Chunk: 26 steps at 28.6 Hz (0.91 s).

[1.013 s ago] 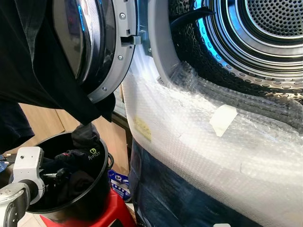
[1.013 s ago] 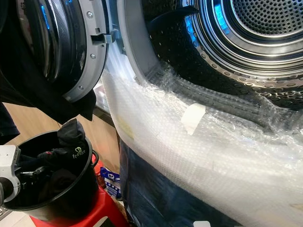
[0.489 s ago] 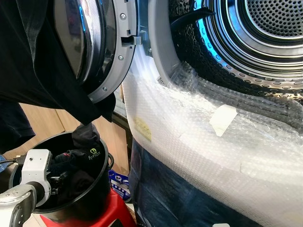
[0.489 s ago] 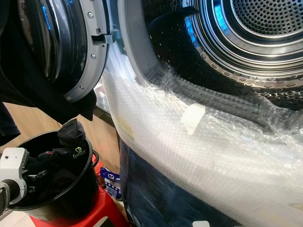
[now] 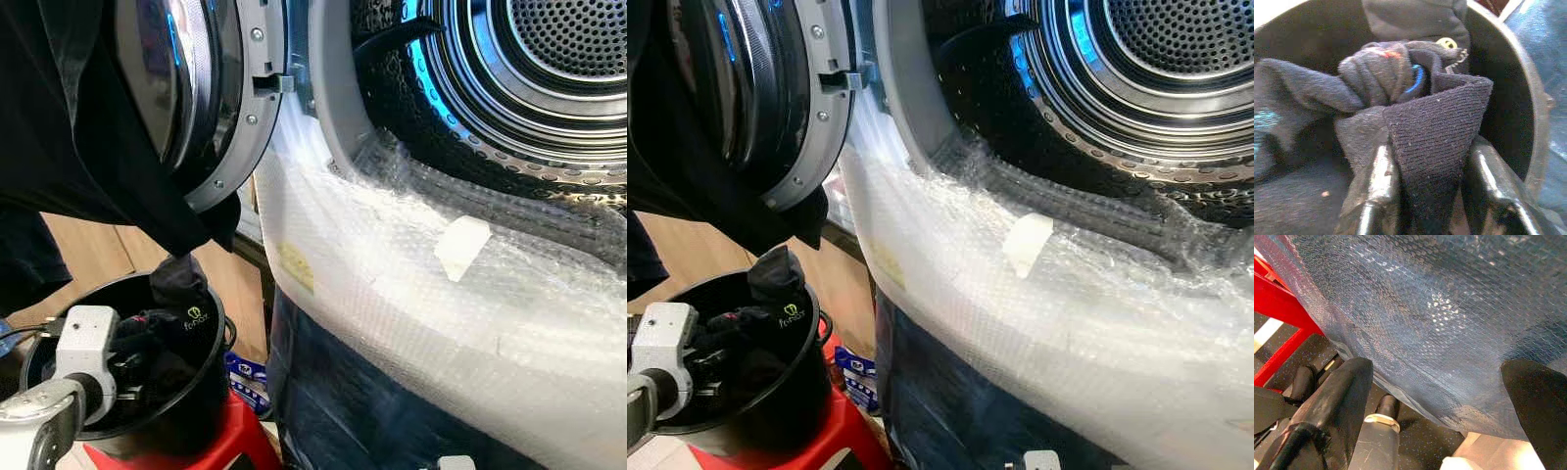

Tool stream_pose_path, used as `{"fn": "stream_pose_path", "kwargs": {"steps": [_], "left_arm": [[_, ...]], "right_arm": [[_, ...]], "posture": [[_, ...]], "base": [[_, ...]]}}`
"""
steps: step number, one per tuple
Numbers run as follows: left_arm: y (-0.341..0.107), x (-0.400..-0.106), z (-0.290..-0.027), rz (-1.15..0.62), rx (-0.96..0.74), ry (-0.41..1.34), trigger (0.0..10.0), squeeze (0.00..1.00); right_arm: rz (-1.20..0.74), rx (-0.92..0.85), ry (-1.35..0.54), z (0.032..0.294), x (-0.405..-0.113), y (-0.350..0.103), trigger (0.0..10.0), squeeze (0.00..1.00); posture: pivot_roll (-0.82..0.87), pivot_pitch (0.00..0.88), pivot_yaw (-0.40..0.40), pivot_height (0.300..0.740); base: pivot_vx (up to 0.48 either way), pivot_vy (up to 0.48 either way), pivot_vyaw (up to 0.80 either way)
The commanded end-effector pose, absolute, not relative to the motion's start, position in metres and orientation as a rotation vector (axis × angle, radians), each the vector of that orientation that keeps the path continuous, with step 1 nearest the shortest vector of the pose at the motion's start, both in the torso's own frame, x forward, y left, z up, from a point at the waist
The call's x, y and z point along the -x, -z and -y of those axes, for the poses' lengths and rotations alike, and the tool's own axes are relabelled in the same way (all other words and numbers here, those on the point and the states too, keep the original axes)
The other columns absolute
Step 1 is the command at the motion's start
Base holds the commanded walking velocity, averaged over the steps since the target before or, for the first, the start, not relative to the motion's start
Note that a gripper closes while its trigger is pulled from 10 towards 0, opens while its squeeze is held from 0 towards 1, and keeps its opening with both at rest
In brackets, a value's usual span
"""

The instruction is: Clothes washing

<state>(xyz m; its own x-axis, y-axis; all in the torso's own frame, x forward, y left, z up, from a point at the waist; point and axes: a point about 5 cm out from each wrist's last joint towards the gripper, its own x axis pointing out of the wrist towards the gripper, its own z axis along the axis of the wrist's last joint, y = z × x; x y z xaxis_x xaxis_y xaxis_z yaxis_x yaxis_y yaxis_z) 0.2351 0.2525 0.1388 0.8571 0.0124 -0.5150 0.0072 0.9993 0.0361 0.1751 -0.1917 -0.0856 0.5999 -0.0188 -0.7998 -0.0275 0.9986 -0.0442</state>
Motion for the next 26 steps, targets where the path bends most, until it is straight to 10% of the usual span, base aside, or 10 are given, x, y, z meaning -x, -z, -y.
{"fn": "stream_pose_path", "kwargs": {"steps": [1,16,26], "left_arm": [[-0.149,-0.239,-0.246,-0.498,-0.055,0.024,0.0,0.00],[-0.191,-0.250,-0.199,-0.346,-0.114,0.375,0.0,0.00],[-0.182,-0.255,-0.112,-0.353,-0.139,0.900,0.0,0.00]], "right_arm": [[-0.917,0.039,-0.004,0.189,-0.178,0.085,10.0,0.00],[-0.932,0.046,0.001,0.192,-0.172,0.087,10.0,0.00],[-0.899,0.034,-0.005,0.188,-0.183,0.082,10.0,0.00]], "posture": [[0.25,0.028,-0.001,0.740],[0.24,0.000,0.007,0.740],[0.20,0.000,0.018,0.740]], "base": [[0.000,0.000,0.00],[0.000,0.000,0.00],[0.000,0.000,0.00]]}}
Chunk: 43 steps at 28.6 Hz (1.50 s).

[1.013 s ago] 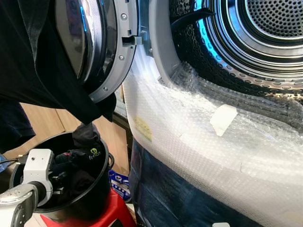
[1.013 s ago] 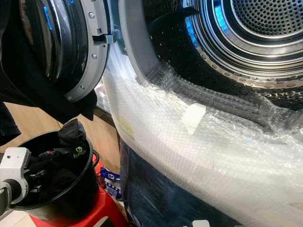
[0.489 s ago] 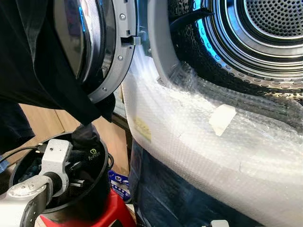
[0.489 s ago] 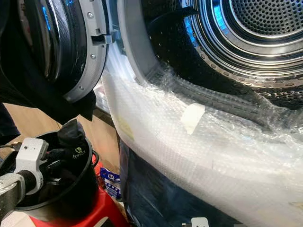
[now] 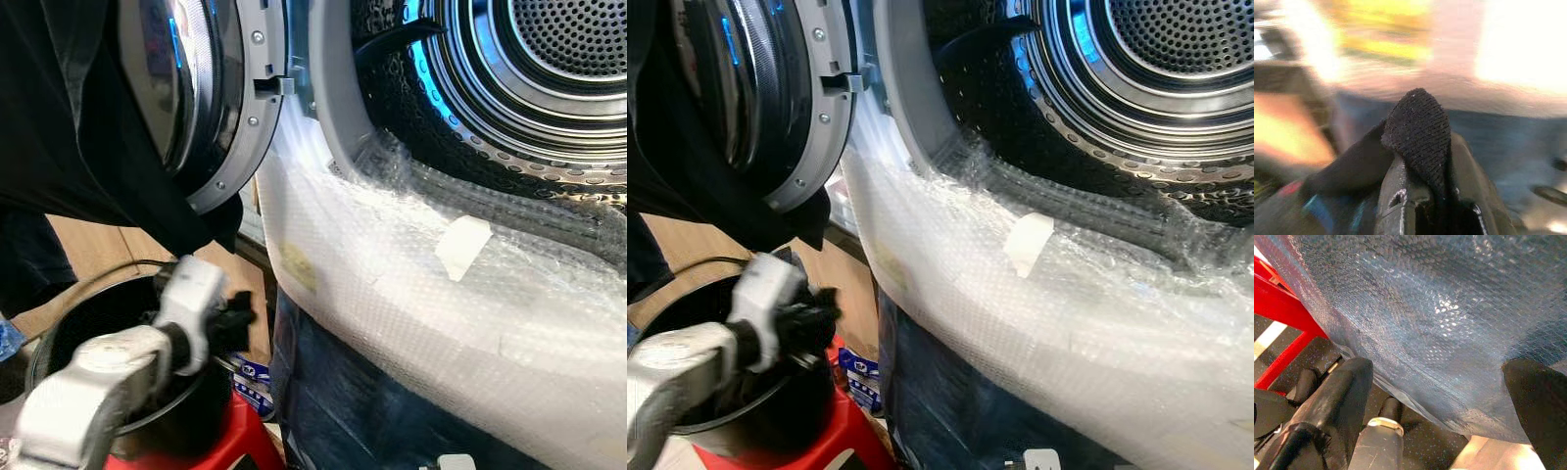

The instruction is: Clothes washing

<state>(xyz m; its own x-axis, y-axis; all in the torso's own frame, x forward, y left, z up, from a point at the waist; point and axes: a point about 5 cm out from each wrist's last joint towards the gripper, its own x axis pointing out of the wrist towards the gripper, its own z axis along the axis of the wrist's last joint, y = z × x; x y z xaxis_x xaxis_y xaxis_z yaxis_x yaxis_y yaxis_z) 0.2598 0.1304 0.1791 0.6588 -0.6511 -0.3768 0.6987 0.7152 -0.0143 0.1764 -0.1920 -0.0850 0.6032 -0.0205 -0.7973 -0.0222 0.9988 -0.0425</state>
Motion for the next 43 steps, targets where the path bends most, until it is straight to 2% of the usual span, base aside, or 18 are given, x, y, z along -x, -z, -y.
{"fn": "stream_pose_path", "kwargs": {"steps": [1,6,10,18,21,24,25,26,27,29,30,33,37,43], "left_arm": [[-0.180,-0.249,-0.103,-0.357,-0.133,0.985,0.0,0.00],[-0.165,-0.236,-0.070,-0.372,-0.067,1.188,0.0,0.00],[-0.148,-0.234,-0.057,-0.422,-0.063,1.224,0.0,0.00],[-0.123,-0.242,-0.064,-0.486,-0.014,1.104,0.0,0.00],[-0.110,-0.248,-0.069,-0.511,0.010,1.009,0.0,0.00],[-0.101,-0.247,-0.067,-0.531,0.011,1.005,0.0,0.00],[-0.102,-0.247,-0.066,-0.528,0.017,1.016,0.0,0.00],[-0.102,-0.246,-0.065,-0.526,0.021,1.024,0.0,0.00],[-0.100,-0.245,-0.065,-0.527,0.002,1.035,0.0,0.00],[-0.095,-0.242,-0.066,-0.545,-0.025,1.043,0.0,0.00],[-0.091,-0.239,-0.068,-0.562,-0.029,1.057,0.0,0.00],[-0.087,-0.231,-0.069,-0.589,-0.015,1.093,0.0,0.00],[-0.086,-0.226,-0.068,-0.598,-0.019,1.137,0.0,0.00],[-0.085,-0.236,-0.063,-0.577,-0.013,1.105,0.0,0.00]], "right_arm": [[-0.894,0.030,-0.003,0.188,-0.184,0.082,10.0,0.00],[-0.889,0.012,0.015,0.190,-0.182,0.082,10.0,0.00],[-0.887,0.003,0.043,0.194,-0.180,0.082,10.0,0.00],[-0.886,0.001,-0.020,0.198,-0.170,0.085,10.0,0.00],[-0.879,0.015,-0.127,0.199,-0.165,0.085,10.0,0.00],[-0.864,0.053,-0.334,0.192,-0.162,0.083,10.0,0.00],[-0.853,0.039,-0.362,0.193,-0.163,0.082,10.0,0.10],[-0.845,0.028,-0.380,0.193,-0.164,0.081,10.0,0.10],[-0.819,0.016,-0.440,0.193,-0.167,0.077,10.0,1.00],[-0.770,0.008,-0.563,0.189,-0.168,0.072,10.0,1.00],[-0.723,-0.032,-0.683,0.186,-0.167,0.066,10.0,1.00],[-0.652,-0.094,-0.813,0.189,-0.167,0.054,10.0,1.00],[-0.579,-0.176,-0.858,0.192,-0.172,0.041,10.0,1.00],[-0.481,-0.090,-0.931,0.194,-0.184,0.019,10.0,1.00]], "posture": [[0.20,0.000,0.023,0.740],[0.19,0.000,0.031,0.740],[0.15,0.000,0.045,0.740],[0.16,0.000,0.041,0.740],[0.16,0.000,0.035,0.740],[0.15,0.000,0.029,0.740],[0.15,0.000,0.027,0.740],[0.15,0.000,0.027,0.740],[0.16,0.000,0.023,0.740],[0.16,0.000,0.017,0.740],[0.15,0.000,0.015,0.740],[0.15,0.000,0.014,0.740],[0.15,0.007,0.015,0.740],[0.11,0.010,0.028,0.740]], "base": [[0.000,0.000,0.00],[0.000,0.000,0.00],[0.000,0.000,0.00],[0.000,0.000,0.00],[0.000,0.000,0.00],[0.000,0.000,0.00],[0.000,0.000,0.00],[0.000,0.000,0.00],[0.000,0.000,0.00],[0.000,0.000,0.00],[0.000,0.000,0.00],[0.000,0.000,0.00],[0.000,0.000,0.00],[0.000,0.000,0.00]]}}
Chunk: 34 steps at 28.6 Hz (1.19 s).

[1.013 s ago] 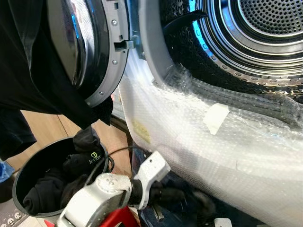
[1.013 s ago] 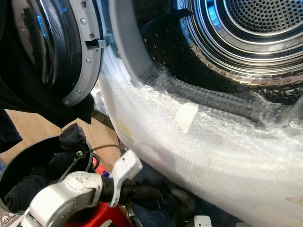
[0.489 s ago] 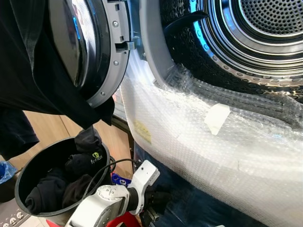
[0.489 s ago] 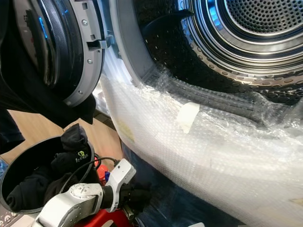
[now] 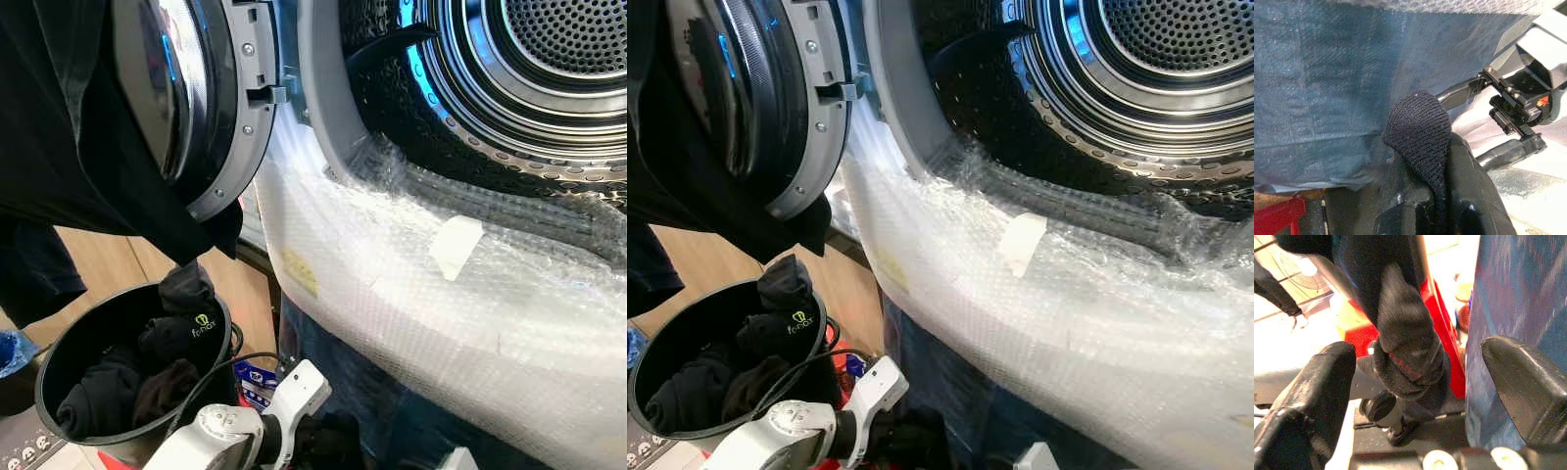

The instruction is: Clothes washing

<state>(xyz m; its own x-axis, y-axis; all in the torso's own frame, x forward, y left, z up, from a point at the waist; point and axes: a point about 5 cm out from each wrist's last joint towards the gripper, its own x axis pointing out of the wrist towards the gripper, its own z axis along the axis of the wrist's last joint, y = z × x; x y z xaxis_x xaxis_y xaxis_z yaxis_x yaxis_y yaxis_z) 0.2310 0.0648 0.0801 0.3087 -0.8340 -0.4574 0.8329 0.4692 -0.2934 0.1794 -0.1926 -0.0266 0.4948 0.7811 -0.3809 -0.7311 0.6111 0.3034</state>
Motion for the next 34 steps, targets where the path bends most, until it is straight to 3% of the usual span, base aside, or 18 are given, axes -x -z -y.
{"fn": "stream_pose_path", "kwargs": {"steps": [1,7,8,9,10,11,21,34], "left_arm": [[-0.087,-0.237,-0.059,-0.568,-0.013,1.119,0.0,0.00],[-0.093,-0.233,-0.042,-0.546,-0.020,1.206,0.0,0.00],[-0.094,-0.233,-0.040,-0.538,-0.021,1.216,0.0,0.00],[-0.094,-0.233,-0.040,-0.538,-0.021,1.216,0.0,0.00],[-0.096,-0.234,-0.038,-0.529,-0.020,1.216,0.0,0.00],[-0.099,-0.235,-0.035,-0.514,-0.014,1.219,0.0,0.00],[-0.105,-0.239,-0.030,-0.478,-0.014,1.220,0.0,0.00],[-0.117,-0.231,-0.010,-0.407,0.043,1.303,0.0,0.00]], "right_arm": [[-0.469,-0.072,-0.922,0.194,-0.187,0.016,10.0,1.00],[-0.468,-0.062,-0.938,0.190,-0.187,0.014,10.0,1.00],[-0.466,-0.072,-0.934,0.189,-0.188,0.013,10.0,0.93],[-0.466,-0.072,-0.934,0.189,-0.188,0.013,10.0,0.93],[-0.473,-0.078,-0.942,0.187,-0.188,0.012,10.0,0.69],[-0.478,-0.060,-0.962,0.185,-0.187,0.012,10.0,0.00],[-0.507,-0.044,-0.891,0.176,-0.185,0.020,10.0,0.00],[-0.550,-0.060,-0.625,0.173,-0.189,0.040,10.0,0.00]], "posture": [[0.11,0.009,0.027,0.740],[0.11,0.002,0.025,0.740],[0.11,0.004,0.031,0.740],[0.11,0.004,0.031,0.740],[0.11,0.004,0.031,0.740],[0.11,0.008,0.032,0.740],[0.12,0.021,0.024,0.740],[0.12,0.029,0.025,0.740]], "base": [[0.000,0.000,0.00],[0.000,0.000,0.00],[0.000,0.000,0.00],[0.000,0.000,0.00],[0.000,0.000,0.00],[0.000,0.000,0.00],[0.000,0.000,0.00],[0.000,0.000,0.00]]}}
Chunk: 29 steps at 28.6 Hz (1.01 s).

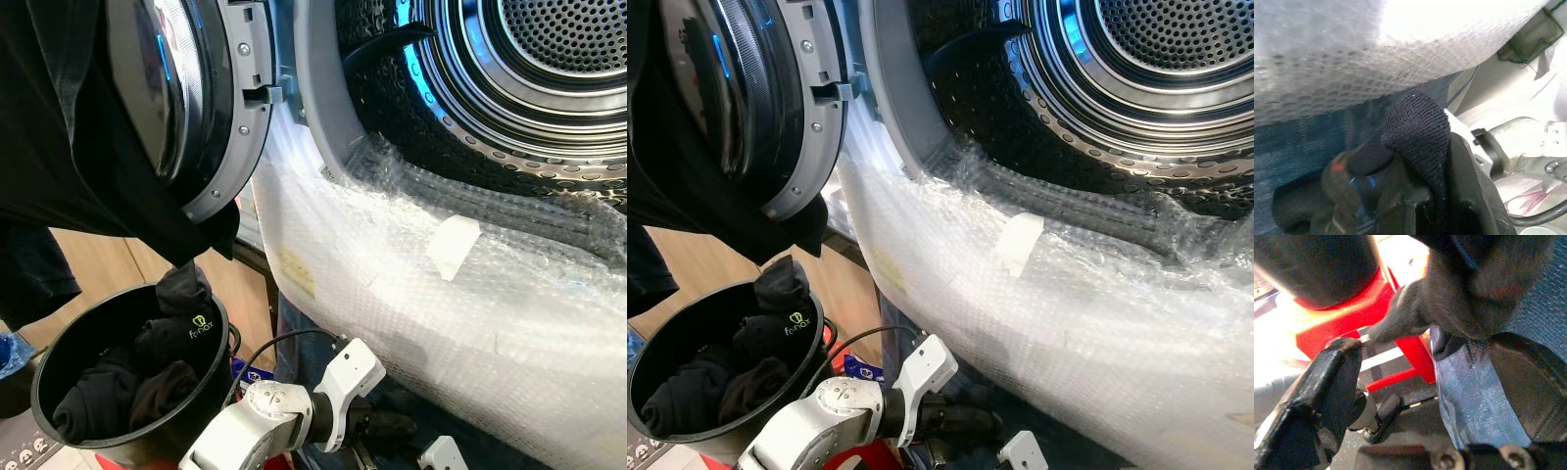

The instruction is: Clothes washing

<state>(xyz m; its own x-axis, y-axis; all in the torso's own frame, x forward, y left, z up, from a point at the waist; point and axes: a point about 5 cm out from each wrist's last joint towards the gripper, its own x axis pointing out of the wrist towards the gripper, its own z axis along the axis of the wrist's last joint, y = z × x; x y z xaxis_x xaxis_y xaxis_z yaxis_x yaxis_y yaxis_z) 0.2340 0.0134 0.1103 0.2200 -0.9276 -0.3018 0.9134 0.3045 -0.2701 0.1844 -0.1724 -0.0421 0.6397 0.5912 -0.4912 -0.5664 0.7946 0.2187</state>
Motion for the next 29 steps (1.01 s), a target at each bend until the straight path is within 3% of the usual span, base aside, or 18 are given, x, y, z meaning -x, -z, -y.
{"fn": "stream_pose_path", "kwargs": {"steps": [1,9,12,13,14,15,29], "left_arm": [[-0.117,-0.230,-0.010,-0.405,0.045,1.307,0.0,0.00],[-0.120,-0.228,-0.008,-0.397,0.034,1.316,0.0,0.00],[-0.121,-0.230,-0.009,-0.391,0.043,1.305,0.0,0.00],[-0.121,-0.230,-0.009,-0.391,0.042,1.305,0.0,0.00],[-0.121,-0.230,-0.009,-0.391,0.042,1.304,0.0,0.00],[-0.121,-0.230,-0.009,-0.392,0.042,1.305,0.0,0.00],[-0.118,-0.227,-0.011,-0.404,0.039,1.301,0.0,0.00]], "right_arm": [[-0.543,-0.078,-0.606,0.173,-0.190,0.040,10.0,0.00],[-0.436,-0.234,-0.377,0.177,-0.207,0.034,10.0,0.00],[-0.459,-0.188,-0.408,0.177,-0.203,0.037,10.0,0.00],[-0.457,-0.190,-0.407,0.178,-0.202,0.037,2.1,0.00],[-0.455,-0.192,-0.405,0.178,-0.202,0.037,2.1,0.00],[-0.454,-0.197,-0.405,0.179,-0.201,0.038,0.0,0.00],[-0.444,-0.185,-0.466,0.180,-0.202,0.036,0.0,0.00]], "posture": [[0.12,0.029,0.025,0.740],[0.14,0.029,0.028,0.740],[0.13,0.029,0.030,0.740],[0.13,0.027,0.030,0.740],[0.13,0.026,0.030,0.740],[0.13,0.026,0.030,0.740],[0.14,0.016,0.019,0.740]], "base": [[0.000,0.000,0.00],[0.000,0.000,0.00],[0.000,0.000,0.00],[0.000,0.000,0.00],[0.000,0.000,0.00],[0.000,0.000,0.00],[0.000,0.000,0.00]]}}
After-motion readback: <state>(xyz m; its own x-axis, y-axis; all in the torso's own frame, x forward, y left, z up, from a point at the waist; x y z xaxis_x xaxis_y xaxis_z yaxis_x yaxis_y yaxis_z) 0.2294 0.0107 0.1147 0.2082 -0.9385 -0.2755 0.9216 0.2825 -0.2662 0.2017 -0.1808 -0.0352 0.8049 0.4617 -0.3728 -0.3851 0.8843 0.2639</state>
